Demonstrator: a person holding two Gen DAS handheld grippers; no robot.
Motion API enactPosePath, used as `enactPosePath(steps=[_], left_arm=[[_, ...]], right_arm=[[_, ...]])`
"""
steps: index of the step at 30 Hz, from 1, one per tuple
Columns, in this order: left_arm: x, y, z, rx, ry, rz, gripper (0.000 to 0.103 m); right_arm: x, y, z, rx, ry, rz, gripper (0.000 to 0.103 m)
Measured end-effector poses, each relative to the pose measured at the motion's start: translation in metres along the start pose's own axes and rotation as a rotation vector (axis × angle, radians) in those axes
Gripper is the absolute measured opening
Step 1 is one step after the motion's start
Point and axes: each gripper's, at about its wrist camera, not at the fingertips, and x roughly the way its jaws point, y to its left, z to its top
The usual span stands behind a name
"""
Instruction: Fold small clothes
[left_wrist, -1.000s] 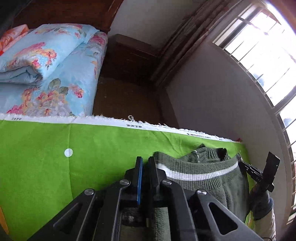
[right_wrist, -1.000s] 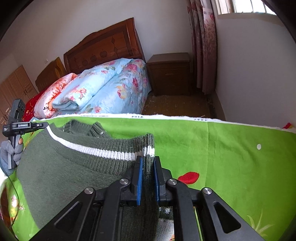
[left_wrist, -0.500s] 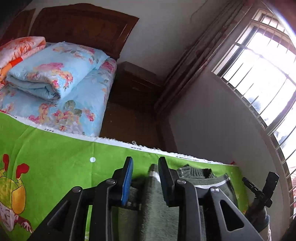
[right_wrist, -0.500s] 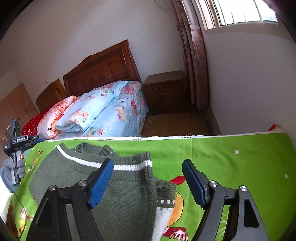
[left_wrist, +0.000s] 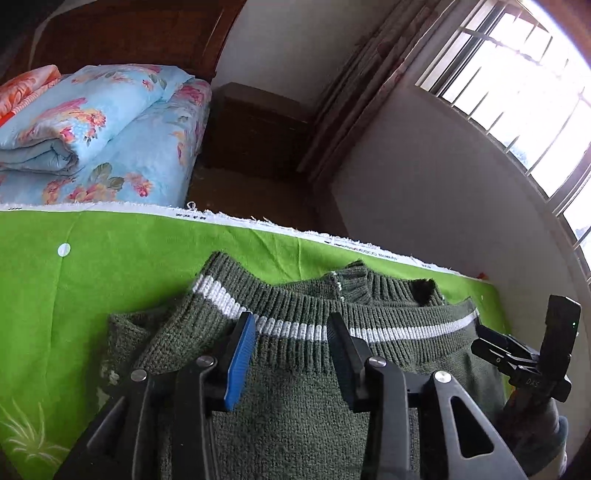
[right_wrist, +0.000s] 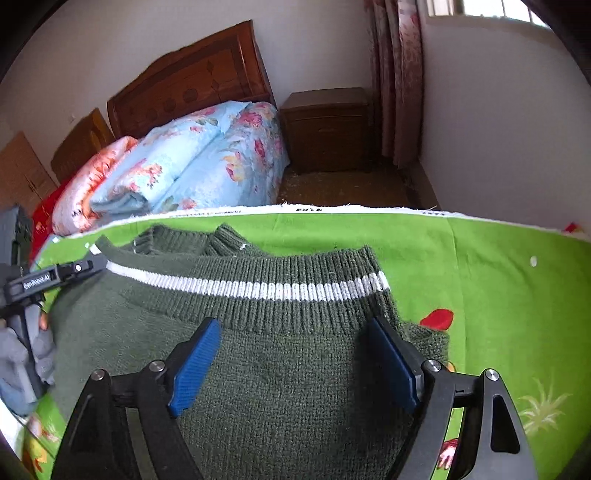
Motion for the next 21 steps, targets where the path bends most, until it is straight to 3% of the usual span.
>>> enactPosePath(steps=[7, 11, 14, 15, 16, 18, 21], left_arm=[[0.002, 0.002, -0.002, 0.005, -0.016, -0.022, 0.041], [0.0, 0.004, 0.0, -0.009, -0.023, -0.043, 0.041], [-0.002, -0.003, 0.001, 0.003, -0.014, -0.001, 0.041], [-0.006, -0.007, 0.001, 0.009, -0.013, 0.02, 0.041], [-0.015, -0.012, -0.001, 0.013, -0.028, 0.03, 0.041], [-0.041, -0.02, -0.008, 0.036, -0.084, 0.029, 0.041], [-0.073, -0.039, -0.031, 0.136, -0.117, 0.1, 0.041]], right_arm=[[-0.001, -0.005, -0.004, 0.03, -0.049, 0.029, 0.103], [-0.009, -0.02, -0.004, 0.108, -0.088, 0.124, 0.103], [-0.019, -0.026, -0.004, 0.152, -0.123, 0.159, 0.103], [-0.027, -0.027, -0.004, 0.159, -0.144, 0.127, 0.103], [-0.038, -0.026, -0.005, 0.17, -0.168, 0.096, 0.103], [-0.064, -0.02, -0.01, 0.179, -0.22, 0.113, 0.103], [-0.098, 0.006, -0.028, 0.095, -0.263, 0.111, 0.103]])
